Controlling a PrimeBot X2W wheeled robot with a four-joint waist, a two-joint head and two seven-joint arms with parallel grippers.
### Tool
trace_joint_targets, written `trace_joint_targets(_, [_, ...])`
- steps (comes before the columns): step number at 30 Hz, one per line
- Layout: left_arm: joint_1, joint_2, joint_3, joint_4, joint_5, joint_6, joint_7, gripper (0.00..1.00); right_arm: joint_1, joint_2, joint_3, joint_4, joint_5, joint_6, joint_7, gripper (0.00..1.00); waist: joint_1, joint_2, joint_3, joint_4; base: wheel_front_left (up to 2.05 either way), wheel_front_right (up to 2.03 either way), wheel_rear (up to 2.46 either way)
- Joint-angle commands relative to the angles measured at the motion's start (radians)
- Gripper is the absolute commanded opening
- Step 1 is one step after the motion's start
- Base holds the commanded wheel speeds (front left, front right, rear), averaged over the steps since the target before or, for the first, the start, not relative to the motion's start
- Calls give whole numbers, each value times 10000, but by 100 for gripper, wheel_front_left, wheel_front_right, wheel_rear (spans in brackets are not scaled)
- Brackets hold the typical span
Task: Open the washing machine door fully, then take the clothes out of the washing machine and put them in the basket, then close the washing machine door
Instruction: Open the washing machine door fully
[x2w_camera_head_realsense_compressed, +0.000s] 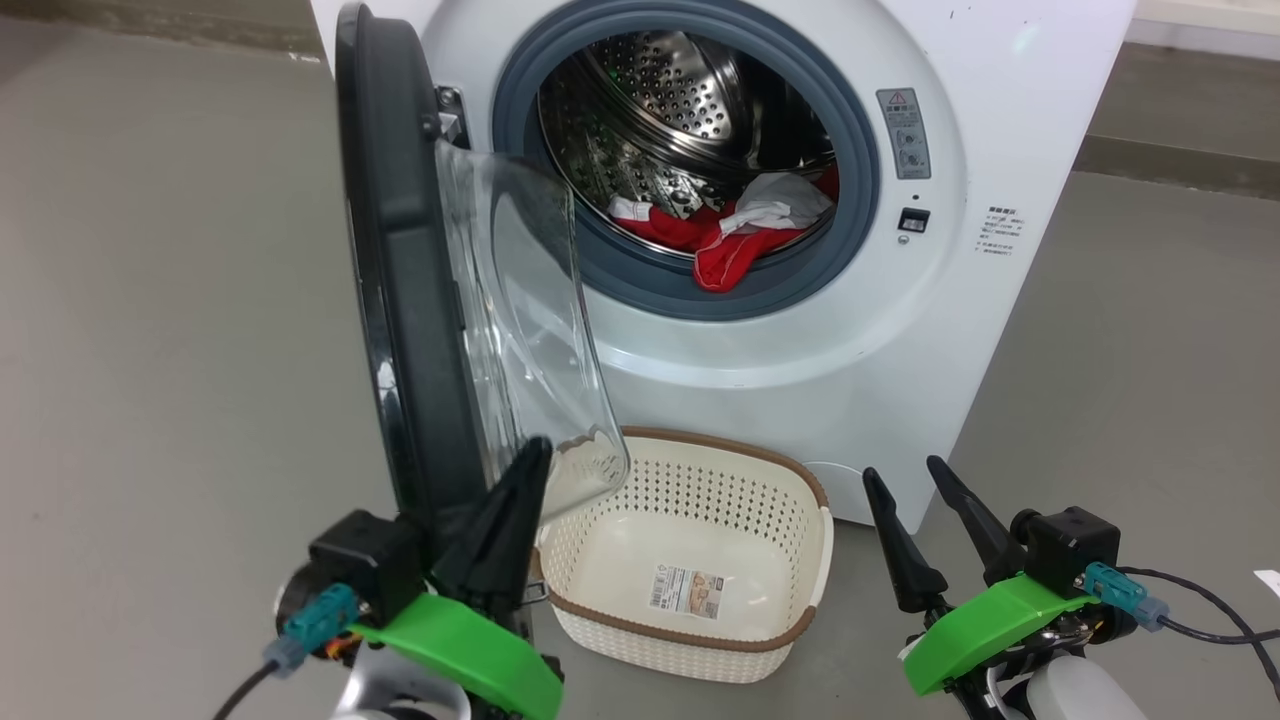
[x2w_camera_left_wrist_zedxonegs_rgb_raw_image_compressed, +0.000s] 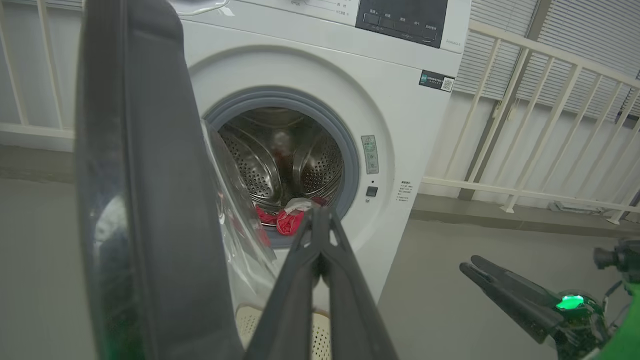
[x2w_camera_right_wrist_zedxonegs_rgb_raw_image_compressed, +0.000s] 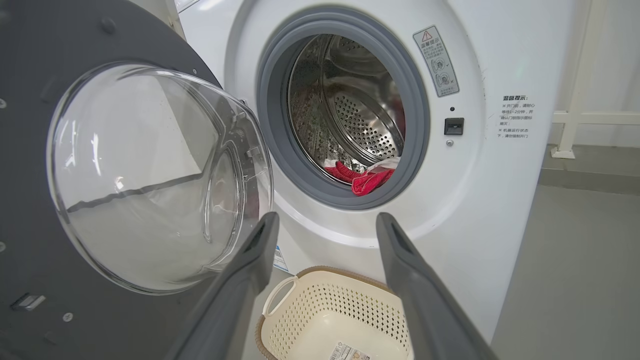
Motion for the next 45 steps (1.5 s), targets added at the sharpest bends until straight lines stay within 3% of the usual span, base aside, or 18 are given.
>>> trace_joint_targets(1, [-173, 45, 284, -50, -78, 90, -31, 0, -155, 22, 170, -218, -55, 50, -93, 100, 0, 0, 7, 17, 0, 0, 0])
trace_joint_targets(9, [-164, 62, 372, 1365, -228, 231, -124, 0, -80, 22, 128, -136, -68, 50, -93, 100, 0, 0, 24, 140, 0, 0, 0])
trace_joint_targets(18, [-181, 150, 858, 1747, -423, 640, -452, 0, -6, 22, 41, 0, -56, 50, -93, 100, 0, 0, 52, 318, 0, 0, 0])
trace_joint_targets(36, [228, 1021, 2343, 1480, -692, 1614, -592, 0, 195, 22, -18, 101, -295, 50, -93, 100, 0, 0, 173, 794, 0, 0, 0])
trace_joint_targets(45, [157, 1664, 3153, 1962, -986, 1580, -997, 0, 239, 22, -91, 68, -647, 50, -93, 100, 0, 0, 415, 834, 0, 0, 0])
